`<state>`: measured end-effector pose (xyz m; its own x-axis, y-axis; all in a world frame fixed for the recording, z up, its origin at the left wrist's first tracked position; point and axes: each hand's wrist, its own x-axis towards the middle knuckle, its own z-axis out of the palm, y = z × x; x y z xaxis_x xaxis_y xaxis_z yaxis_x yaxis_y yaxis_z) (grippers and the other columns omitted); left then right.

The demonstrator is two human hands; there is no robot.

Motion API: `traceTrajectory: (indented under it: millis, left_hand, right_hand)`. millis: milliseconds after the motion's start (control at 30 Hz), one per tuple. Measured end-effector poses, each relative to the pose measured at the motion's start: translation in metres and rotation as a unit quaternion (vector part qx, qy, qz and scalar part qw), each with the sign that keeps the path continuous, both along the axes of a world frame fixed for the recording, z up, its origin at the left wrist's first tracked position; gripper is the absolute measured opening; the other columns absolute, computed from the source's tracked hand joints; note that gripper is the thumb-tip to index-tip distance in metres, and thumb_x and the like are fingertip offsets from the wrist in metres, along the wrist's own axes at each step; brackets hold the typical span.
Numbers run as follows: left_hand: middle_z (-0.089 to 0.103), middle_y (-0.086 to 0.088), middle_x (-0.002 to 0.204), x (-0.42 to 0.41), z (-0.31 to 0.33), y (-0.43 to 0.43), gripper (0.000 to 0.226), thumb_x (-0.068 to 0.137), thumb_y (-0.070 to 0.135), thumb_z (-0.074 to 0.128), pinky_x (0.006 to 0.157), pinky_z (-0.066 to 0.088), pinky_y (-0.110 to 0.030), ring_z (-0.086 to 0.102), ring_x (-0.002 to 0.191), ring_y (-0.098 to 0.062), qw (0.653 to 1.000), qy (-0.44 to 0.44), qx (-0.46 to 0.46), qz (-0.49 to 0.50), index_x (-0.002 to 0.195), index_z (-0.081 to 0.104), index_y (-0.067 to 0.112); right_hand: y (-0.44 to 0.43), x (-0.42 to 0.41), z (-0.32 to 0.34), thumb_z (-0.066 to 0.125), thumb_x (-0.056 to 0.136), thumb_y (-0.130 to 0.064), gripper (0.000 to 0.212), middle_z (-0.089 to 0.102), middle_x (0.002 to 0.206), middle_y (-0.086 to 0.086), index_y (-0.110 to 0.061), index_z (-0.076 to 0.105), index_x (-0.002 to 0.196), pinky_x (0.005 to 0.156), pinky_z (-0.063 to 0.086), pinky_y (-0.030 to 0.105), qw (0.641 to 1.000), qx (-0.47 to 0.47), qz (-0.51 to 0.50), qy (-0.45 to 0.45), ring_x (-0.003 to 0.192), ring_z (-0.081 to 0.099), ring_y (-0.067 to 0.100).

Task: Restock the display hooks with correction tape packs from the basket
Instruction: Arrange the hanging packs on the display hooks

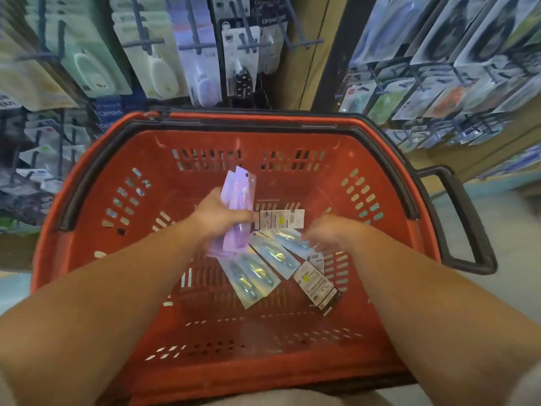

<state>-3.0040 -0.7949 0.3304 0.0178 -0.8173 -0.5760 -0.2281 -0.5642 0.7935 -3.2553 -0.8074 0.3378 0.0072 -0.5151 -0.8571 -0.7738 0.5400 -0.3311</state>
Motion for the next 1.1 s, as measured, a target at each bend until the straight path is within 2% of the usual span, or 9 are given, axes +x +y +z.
traceTrajectory:
  millis: [133, 267, 467, 600, 700, 800, 900, 1000, 1100]
  left_hand:
    - [0.071, -0.005, 0.112, -0.001, -0.047, -0.008, 0.076, 0.063, 0.029, 0.100, 0.085, 0.062, -0.045, 0.071, 0.098, -0.027, 0.997, -0.057, 0.047, -0.027, 0.125, 0.057, 0.019]
    - [0.058, 0.004, 0.099, -0.002, -0.069, -0.008, 0.071, 0.073, 0.027, 0.097, 0.061, 0.045, -0.032, 0.057, 0.083, -0.012, 0.991, -0.085, 0.081, -0.057, 0.125, 0.049, 0.015]
    - [0.061, -0.004, 0.117, 0.007, -0.088, -0.008, 0.083, 0.069, 0.027, 0.099, 0.066, 0.046, -0.032, 0.060, 0.091, -0.019, 0.990, -0.079, 0.103, -0.055, 0.135, 0.050, 0.010]
    - [0.060, -0.007, 0.127, 0.015, -0.084, -0.010, 0.089, 0.069, 0.032, 0.099, 0.080, 0.049, -0.036, 0.060, 0.106, -0.027, 0.988, -0.093, 0.100, -0.068, 0.140, 0.050, 0.011]
    - [0.057, -0.002, 0.120, 0.016, -0.073, -0.012, 0.090, 0.072, 0.032, 0.097, 0.081, 0.048, -0.035, 0.058, 0.105, -0.026, 0.987, -0.098, 0.095, -0.085, 0.145, 0.048, 0.016]
    - [0.064, -0.001, 0.118, 0.016, -0.057, -0.012, 0.103, 0.053, 0.041, 0.101, 0.081, 0.054, -0.036, 0.065, 0.104, -0.024, 0.986, -0.091, 0.109, -0.091, 0.141, 0.053, 0.016]
    - [0.069, -0.004, 0.122, 0.021, -0.057, -0.012, 0.122, 0.026, 0.057, 0.094, 0.091, 0.060, -0.043, 0.069, 0.106, -0.025, 0.986, -0.097, 0.100, -0.089, 0.136, 0.057, 0.017]
    - [0.065, -0.005, 0.133, 0.021, -0.037, -0.007, 0.125, 0.038, 0.051, 0.101, 0.089, 0.058, -0.040, 0.065, 0.113, -0.027, 0.987, -0.095, 0.091, -0.088, 0.146, 0.050, 0.014]
    - [0.059, -0.008, 0.139, 0.021, -0.023, -0.004, 0.108, 0.063, 0.036, 0.101, 0.082, 0.050, -0.036, 0.060, 0.118, -0.029, 0.986, -0.114, 0.083, -0.089, 0.152, 0.043, 0.012]
  right_hand:
    - [0.017, -0.004, -0.033, 0.055, 0.105, -0.019, 0.032, 0.067, 0.126, 0.020, 0.001, 0.063, 0.129, 0.087, 0.058, 0.038, 0.982, 0.063, 0.145, 0.101, 0.107, 0.067, 0.030]
    - [0.031, 0.006, -0.054, 0.060, 0.100, -0.025, 0.036, 0.059, 0.090, 0.007, 0.000, 0.064, 0.126, 0.065, 0.047, 0.030, 0.951, 0.058, 0.254, 0.166, 0.075, 0.056, 0.021]
    - [0.032, 0.010, -0.067, 0.063, 0.099, -0.016, 0.032, 0.067, 0.127, 0.014, -0.003, 0.066, 0.127, 0.076, 0.057, 0.032, 0.950, 0.074, 0.268, 0.146, 0.097, 0.065, 0.024]
    - [0.021, 0.009, -0.059, 0.060, 0.099, -0.010, 0.016, 0.077, 0.101, 0.015, -0.002, 0.071, 0.106, 0.058, 0.057, 0.025, 0.991, 0.122, 0.036, 0.037, 0.072, 0.074, 0.017]
    - [0.018, 0.007, -0.052, 0.053, 0.101, 0.001, 0.018, 0.077, 0.107, 0.015, -0.001, 0.069, 0.110, 0.088, 0.061, 0.034, 0.986, 0.131, -0.085, -0.052, 0.101, 0.074, 0.023]
    - [0.020, 0.010, -0.050, 0.086, 0.081, -0.014, 0.027, 0.077, 0.103, 0.002, -0.014, 0.077, 0.106, 0.088, 0.061, 0.030, 0.998, 0.056, 0.027, -0.011, 0.092, 0.073, 0.015]
    - [0.017, 0.018, -0.050, 0.094, 0.070, -0.030, 0.037, 0.077, 0.104, -0.001, -0.017, 0.080, 0.101, 0.083, 0.058, 0.027, 0.991, 0.010, 0.130, 0.042, 0.096, 0.072, 0.018]
    - [0.011, 0.026, -0.048, 0.083, 0.080, -0.020, 0.026, 0.077, 0.111, 0.005, -0.017, 0.079, 0.106, 0.079, 0.053, 0.025, 0.978, -0.033, 0.187, 0.079, 0.105, 0.071, 0.023]
    - [0.014, 0.026, -0.054, 0.085, 0.080, -0.014, 0.044, 0.070, 0.125, 0.001, -0.018, 0.073, 0.123, 0.081, 0.048, 0.023, 0.952, -0.077, 0.275, 0.108, 0.110, 0.066, 0.021]
